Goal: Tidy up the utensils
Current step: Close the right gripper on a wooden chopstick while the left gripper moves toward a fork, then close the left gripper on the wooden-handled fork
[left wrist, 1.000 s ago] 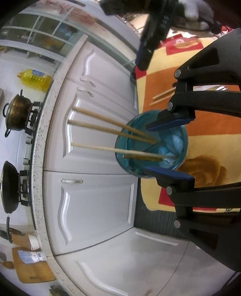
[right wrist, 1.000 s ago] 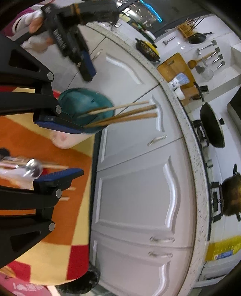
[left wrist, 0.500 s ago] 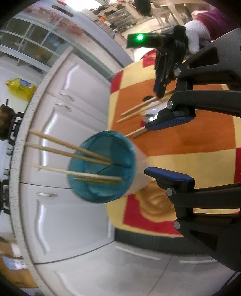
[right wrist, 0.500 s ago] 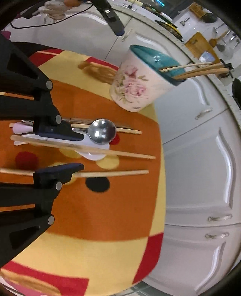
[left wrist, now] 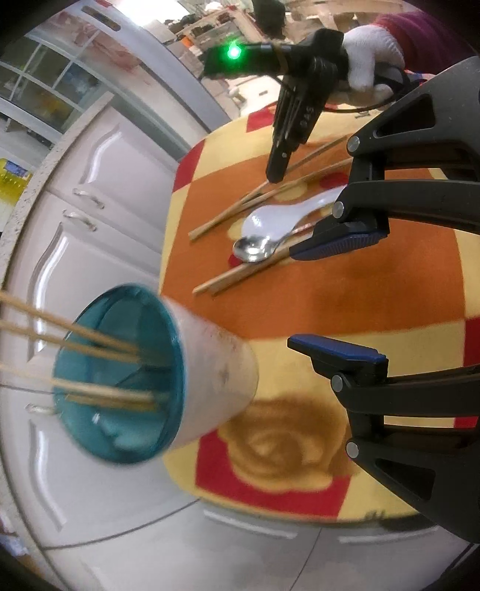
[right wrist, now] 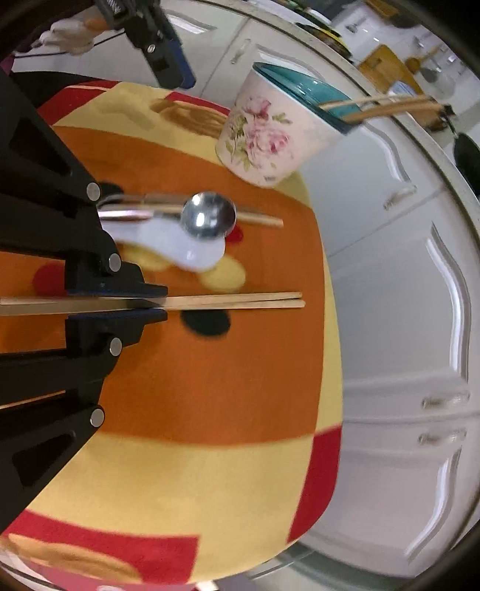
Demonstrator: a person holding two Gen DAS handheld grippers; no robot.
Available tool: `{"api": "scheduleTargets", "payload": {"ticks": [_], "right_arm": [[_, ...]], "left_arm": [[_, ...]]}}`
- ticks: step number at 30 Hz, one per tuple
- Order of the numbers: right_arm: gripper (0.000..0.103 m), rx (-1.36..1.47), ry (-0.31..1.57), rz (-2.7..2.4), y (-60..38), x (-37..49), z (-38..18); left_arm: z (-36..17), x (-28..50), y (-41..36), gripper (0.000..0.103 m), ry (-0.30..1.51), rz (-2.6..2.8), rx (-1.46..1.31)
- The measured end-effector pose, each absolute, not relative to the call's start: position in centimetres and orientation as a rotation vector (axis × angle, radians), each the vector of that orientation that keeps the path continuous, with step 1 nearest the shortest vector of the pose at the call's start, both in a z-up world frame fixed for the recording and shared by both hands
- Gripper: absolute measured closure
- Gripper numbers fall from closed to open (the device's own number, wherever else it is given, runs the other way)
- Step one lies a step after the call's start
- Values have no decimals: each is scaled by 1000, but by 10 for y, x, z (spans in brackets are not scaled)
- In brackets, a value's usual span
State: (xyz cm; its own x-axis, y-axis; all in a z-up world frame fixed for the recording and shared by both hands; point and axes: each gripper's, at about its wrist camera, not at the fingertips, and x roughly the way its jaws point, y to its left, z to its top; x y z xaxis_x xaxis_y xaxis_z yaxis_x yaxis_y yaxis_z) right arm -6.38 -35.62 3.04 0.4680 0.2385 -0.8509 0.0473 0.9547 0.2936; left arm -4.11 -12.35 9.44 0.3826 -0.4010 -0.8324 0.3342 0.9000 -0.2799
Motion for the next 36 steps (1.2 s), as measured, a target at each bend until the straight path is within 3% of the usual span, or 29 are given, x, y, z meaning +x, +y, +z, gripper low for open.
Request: {"api": "scheduleTargets", "payload": {"ticks": [9,16,34,36], "right_arm": [[98,331,1115,68,-384,-85,19],[98,355,1110,78,-385,-87,14],[98,334,1208,170,-368,-150,18],[92,337,1197,151,-371,-143,21]], "left_arm": [[52,-23,-171,64,1170,-532,-92],[29,-9,-188,91,1216,-522,-93],[34,-69,-132,97,1293,-557,15],[35,-76,-130,97,1295,-568,50]]}}
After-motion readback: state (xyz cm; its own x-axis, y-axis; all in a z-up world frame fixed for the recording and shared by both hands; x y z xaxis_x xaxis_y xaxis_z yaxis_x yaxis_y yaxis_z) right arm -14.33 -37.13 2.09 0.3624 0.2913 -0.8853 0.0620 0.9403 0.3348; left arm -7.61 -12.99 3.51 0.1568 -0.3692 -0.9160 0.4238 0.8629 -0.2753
